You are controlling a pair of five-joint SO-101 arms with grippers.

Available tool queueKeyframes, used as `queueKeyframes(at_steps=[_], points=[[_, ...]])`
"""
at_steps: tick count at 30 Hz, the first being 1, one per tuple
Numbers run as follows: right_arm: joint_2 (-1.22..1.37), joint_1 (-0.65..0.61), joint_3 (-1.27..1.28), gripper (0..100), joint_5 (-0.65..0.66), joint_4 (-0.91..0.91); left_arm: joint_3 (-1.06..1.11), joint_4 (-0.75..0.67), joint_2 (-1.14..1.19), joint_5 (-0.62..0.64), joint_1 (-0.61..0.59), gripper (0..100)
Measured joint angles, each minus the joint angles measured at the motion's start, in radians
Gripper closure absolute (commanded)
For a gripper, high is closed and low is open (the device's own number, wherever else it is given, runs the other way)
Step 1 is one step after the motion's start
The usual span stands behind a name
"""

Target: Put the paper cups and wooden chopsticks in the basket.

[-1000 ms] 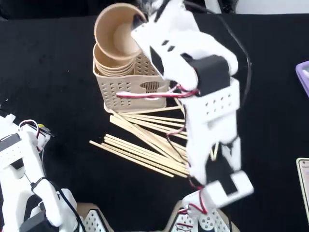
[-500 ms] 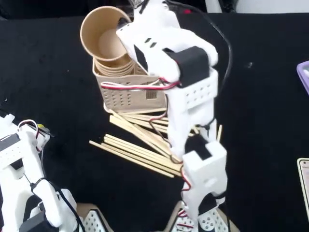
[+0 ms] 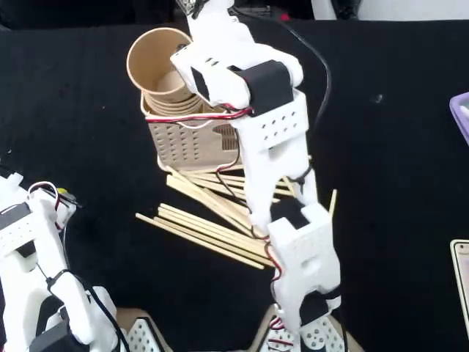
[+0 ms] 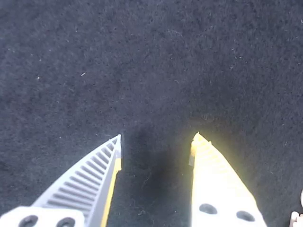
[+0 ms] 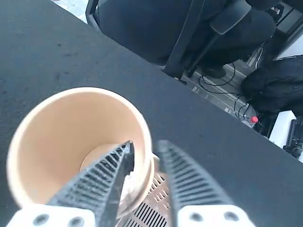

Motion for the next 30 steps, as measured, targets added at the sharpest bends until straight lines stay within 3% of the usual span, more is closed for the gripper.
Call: queueKeyframes(at_steps=[5,8,18,30], points=[[0.0,0.0,0.0,84.1,0.0,-0.038,0.0,0.0,0.0,0.0,0.0,77],[0.002,0.0,-0.025,99.5,0.0,-0.04,0.0,0.0,0.0,0.0,0.0,77],[-0.003,-0.049,-0.209,98.8,0.0,0.117,0.0,0.0,0.0,0.0,0.0,77],[-0.051,-0.147,-0.213,98.8,-0.112,0.117,0.0,0.0,0.0,0.0,0.0,77]])
